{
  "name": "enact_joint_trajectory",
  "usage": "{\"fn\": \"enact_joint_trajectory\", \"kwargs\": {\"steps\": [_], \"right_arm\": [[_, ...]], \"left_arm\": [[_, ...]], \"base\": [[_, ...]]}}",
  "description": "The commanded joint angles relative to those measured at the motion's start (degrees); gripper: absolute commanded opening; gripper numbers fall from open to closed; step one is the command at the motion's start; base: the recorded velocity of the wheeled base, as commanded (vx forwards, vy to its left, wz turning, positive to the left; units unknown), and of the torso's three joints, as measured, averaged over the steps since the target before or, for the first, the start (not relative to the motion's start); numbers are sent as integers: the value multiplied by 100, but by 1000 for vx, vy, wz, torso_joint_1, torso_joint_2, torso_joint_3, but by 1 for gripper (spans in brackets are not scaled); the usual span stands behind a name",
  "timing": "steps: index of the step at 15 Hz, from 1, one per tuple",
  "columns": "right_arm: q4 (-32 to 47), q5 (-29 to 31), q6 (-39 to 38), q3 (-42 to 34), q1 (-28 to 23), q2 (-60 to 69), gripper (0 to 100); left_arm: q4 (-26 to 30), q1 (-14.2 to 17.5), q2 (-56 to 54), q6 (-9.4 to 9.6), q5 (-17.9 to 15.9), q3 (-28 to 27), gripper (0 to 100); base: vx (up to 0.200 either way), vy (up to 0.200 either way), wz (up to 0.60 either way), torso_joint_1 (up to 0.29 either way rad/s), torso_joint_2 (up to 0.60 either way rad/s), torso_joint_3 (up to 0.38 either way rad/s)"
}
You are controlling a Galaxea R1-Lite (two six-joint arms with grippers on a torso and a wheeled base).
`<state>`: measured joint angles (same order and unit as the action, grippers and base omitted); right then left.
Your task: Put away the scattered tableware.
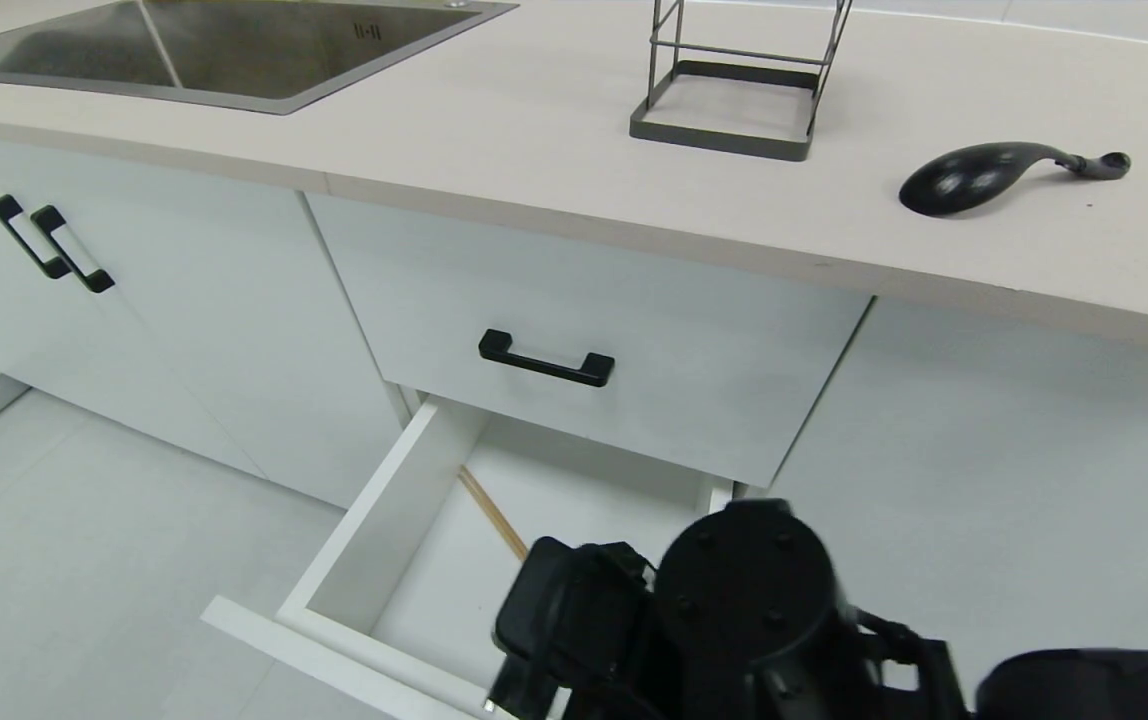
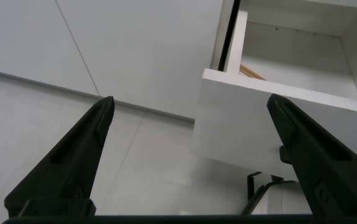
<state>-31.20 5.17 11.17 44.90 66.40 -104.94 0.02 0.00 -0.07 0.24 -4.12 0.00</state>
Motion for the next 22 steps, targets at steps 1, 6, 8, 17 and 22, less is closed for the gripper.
{"fn": "enact_joint_trajectory", "kwargs": {"steps": [1,6,8,17,22], "right_arm": [[-405,-781,17,-807,-286,852,100],[-431,-1229,0,-1273,-479,1459,100],[-493,-1220,87,-1625,-347,1388,100],[-1099,-1238,70,-1581,-268,755,100],[-1073,-1255,87,-1422,-180,615,100]], "left_arm": [[-2,0,7,2,-1,0,100],[6,0,7,2,-1,0,100],[-2,0,7,2,-1,0,100],[-2,0,7,2,-1,0,100],[-2,0,7,2,-1,0,100]], "base": [[0,0,0,0,0,0],[0,0,0,0,0,0],[0,0,0,0,0,0],[0,0,0,0,0,0],[0,0,0,73,-102,-68]]}}
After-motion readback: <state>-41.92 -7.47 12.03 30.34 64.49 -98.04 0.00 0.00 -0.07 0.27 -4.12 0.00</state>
